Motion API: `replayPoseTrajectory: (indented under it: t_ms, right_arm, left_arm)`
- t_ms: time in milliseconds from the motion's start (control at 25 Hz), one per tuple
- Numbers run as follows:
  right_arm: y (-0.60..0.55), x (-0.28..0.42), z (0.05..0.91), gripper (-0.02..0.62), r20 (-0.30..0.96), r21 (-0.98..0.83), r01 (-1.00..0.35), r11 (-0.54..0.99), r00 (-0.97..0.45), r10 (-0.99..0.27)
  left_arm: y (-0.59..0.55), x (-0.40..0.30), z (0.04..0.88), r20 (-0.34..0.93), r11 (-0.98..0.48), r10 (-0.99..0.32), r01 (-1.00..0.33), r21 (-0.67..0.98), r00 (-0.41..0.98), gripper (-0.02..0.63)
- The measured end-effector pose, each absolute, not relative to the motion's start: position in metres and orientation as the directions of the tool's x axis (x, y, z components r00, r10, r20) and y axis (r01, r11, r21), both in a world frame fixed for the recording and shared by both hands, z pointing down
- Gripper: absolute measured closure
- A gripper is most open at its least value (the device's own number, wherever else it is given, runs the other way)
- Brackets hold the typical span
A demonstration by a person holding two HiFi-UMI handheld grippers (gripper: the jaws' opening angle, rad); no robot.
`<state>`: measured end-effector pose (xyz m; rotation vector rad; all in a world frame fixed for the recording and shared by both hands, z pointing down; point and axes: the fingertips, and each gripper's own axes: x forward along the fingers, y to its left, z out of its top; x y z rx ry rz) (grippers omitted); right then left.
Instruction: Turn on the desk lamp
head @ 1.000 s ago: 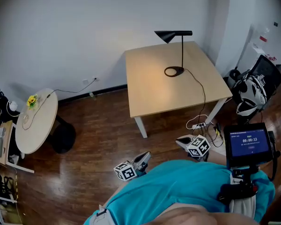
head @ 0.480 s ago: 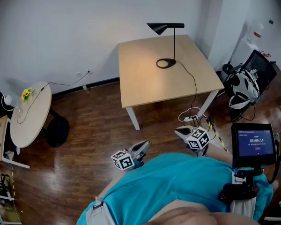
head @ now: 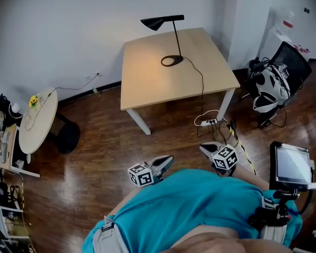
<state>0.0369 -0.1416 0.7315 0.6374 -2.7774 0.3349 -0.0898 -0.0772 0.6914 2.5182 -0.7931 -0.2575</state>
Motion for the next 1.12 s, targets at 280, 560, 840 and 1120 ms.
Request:
replayPoseTrajectory:
  t_ms: [280,560,840,1120]
  right_arm:
    - [-0.093,0.042,0.739,0.594,0.276,-0.178,-0.423,0.889,-0.888,-0.367]
    - [-0.077,0.026,0.717,0.594,0.291,-0.176,-0.439,0.881,-0.878,-0.379]
    - [0.064,-0.123,0.728,0.594,0.341,-0.204,-0.425,0.882,-0.875,-0.343]
    - [0.081,-0.145,0.696,0.592,0.347,-0.181,-0.432,0.883,-0.869,-0.353]
  left_arm:
    - [-0.029,-0.077,0.687,-0.026,-0.716,-0.6,-0.522,0.464,0.799,0.604]
    - [-0.002,-0.093,0.678,-0.018,-0.768,-0.568,-0.522,0.372,0.823,0.606]
    - [0.12,-0.261,0.697,-0.05,-0.692,-0.629,-0.529,0.491,0.776,0.605]
    - [0.144,-0.276,0.681,-0.071,-0.717,-0.608,-0.508,0.477,0.791,0.604]
